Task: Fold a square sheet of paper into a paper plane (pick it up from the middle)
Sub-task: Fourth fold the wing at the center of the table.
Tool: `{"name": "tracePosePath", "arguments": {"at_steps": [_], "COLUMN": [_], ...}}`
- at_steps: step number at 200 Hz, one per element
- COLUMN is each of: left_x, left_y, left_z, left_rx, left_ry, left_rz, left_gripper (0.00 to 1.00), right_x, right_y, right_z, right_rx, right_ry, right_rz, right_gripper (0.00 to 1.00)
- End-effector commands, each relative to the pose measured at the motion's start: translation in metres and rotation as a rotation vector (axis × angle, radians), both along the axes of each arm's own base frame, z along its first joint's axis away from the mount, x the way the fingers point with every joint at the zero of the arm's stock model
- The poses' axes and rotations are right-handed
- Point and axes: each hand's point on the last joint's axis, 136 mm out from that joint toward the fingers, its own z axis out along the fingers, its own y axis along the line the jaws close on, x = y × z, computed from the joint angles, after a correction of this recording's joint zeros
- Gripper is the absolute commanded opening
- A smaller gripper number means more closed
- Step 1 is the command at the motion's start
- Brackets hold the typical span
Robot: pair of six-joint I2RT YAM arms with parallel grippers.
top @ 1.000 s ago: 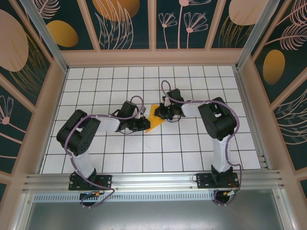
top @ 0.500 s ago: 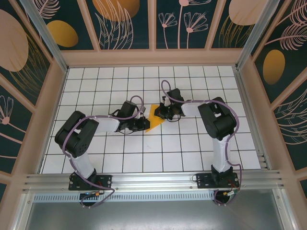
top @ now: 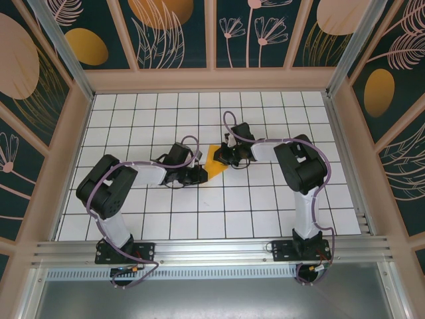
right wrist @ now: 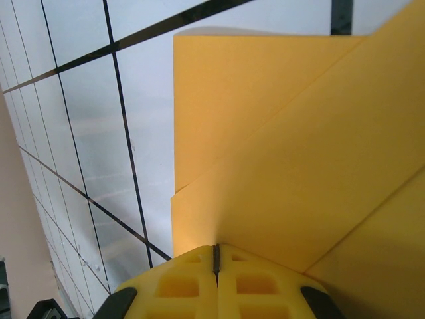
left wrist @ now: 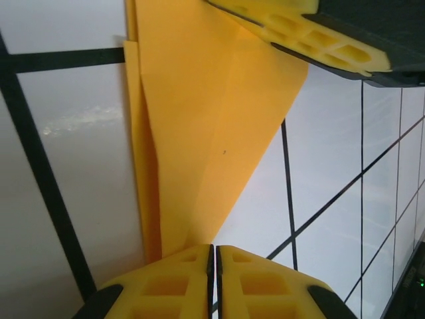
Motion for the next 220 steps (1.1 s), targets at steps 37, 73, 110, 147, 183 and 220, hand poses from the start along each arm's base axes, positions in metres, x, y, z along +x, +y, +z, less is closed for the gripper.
{"name": "tracePosePath", "arguments": {"at_steps": [37, 73, 110, 147, 183, 220], "left_x": [-0.016, -0.023, -0.032, 0.002, 0.033, 0.031], "left_y": [0.016, 0.021, 0.025, 0.003, -0.002, -0.007], "left_z": [-0.028, -0.035, -0.031, 0.024, 0.047, 0.021], "left_rx": [0.088, 0.095, 0.094, -0.020, -0.040, -0.029], "left_ry": [0.069, 0.090, 0.092, -0.067, -0.156, -0.079], "left_rz": [0.015, 0.022, 0.011, 0.026, 0.111, 0.097], "left_gripper": [0.14, 0.14, 0.14, 0.13, 0.16, 0.14], "right_x": [-0.040, -0.042, -0.043, -0.043, -0.044, -0.044], "right_y": [-0.051, -0.052, -0.052, -0.052, -0.052, -0.052], "right_z": [-0.096, -0.097, -0.098, -0.099, -0.100, -0.101], "right_rx": [-0.290, -0.294, -0.294, -0.294, -0.294, -0.292], "right_ry": [0.200, 0.204, 0.206, 0.209, 0.212, 0.216], "right_rz": [-0.065, -0.066, -0.064, -0.064, -0.063, -0.064], "right_gripper": [0.00, 0.00, 0.00, 0.00, 0.00, 0.00]}}
